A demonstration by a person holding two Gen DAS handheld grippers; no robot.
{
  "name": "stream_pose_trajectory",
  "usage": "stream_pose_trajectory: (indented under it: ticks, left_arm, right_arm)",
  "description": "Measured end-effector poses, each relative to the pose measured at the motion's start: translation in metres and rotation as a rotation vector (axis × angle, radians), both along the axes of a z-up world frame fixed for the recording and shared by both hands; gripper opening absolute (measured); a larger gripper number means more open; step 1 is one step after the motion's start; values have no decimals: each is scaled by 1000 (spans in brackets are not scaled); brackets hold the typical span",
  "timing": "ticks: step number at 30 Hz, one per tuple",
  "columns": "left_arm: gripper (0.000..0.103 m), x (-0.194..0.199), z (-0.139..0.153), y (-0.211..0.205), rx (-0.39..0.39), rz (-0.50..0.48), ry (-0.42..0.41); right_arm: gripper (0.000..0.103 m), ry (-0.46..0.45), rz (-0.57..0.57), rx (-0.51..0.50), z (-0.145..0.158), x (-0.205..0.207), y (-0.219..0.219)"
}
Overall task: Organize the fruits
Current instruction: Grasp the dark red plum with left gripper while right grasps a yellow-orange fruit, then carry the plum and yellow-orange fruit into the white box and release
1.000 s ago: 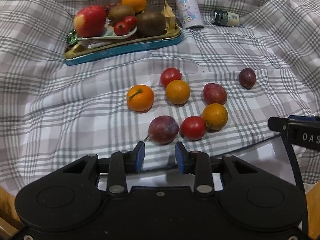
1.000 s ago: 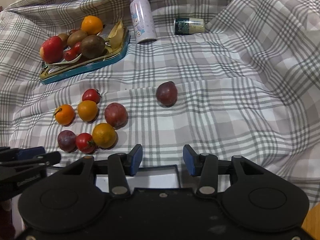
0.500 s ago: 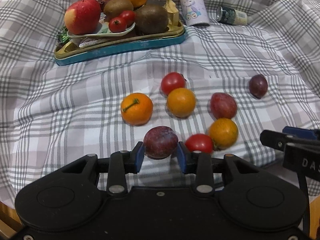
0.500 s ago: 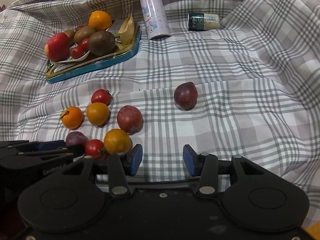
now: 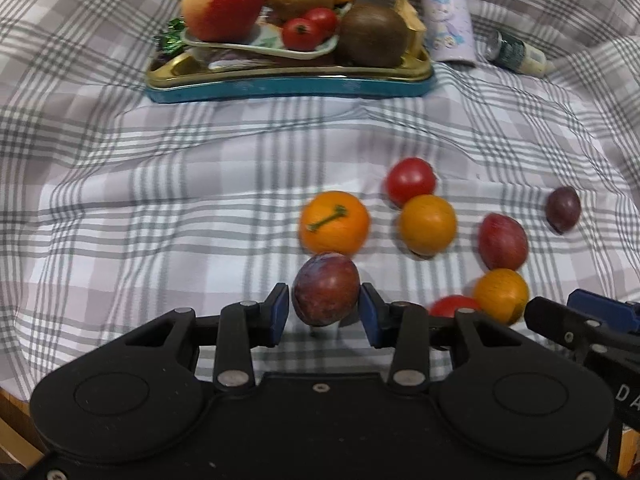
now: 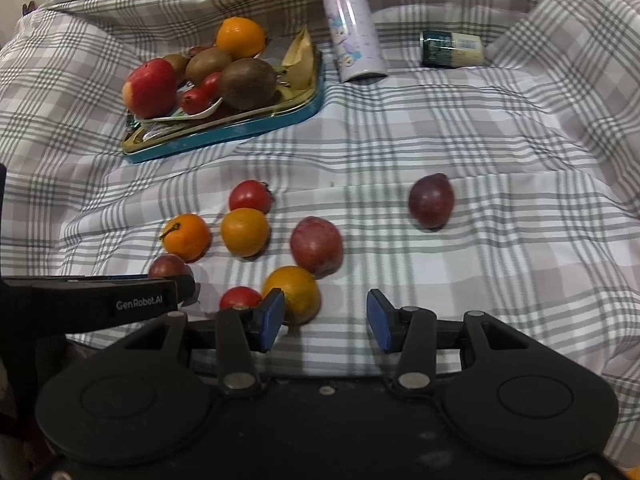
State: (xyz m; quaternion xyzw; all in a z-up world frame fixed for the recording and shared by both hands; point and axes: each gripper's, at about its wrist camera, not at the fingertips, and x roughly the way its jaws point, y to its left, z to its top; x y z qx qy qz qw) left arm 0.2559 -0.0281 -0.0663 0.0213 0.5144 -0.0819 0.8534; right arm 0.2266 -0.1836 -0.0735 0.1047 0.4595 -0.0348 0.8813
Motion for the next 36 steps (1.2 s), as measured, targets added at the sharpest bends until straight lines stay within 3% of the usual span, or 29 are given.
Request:
stream_pose_trajectory:
  ticks: [9,24,27,29,36]
  left_arm:
    - [47,10,-6,24,-15,58,7]
    - [47,16,-7,28,-45,38,-19]
    - [47,17,-8,27,-33,32,-24]
    - [46,18,-8,26,-29,29,-27]
    - [45,13,0,29,-51,26,-37]
  right_arm:
    - [51,16,11,-5,-11,17,12]
    - [51,54,-13,21,-27,32,13]
    - [50,56,-6,4,-30,30,14]
    - [40,48,7,-14,-30,28,16]
    - [40,18,-6,-27,-20,19,9]
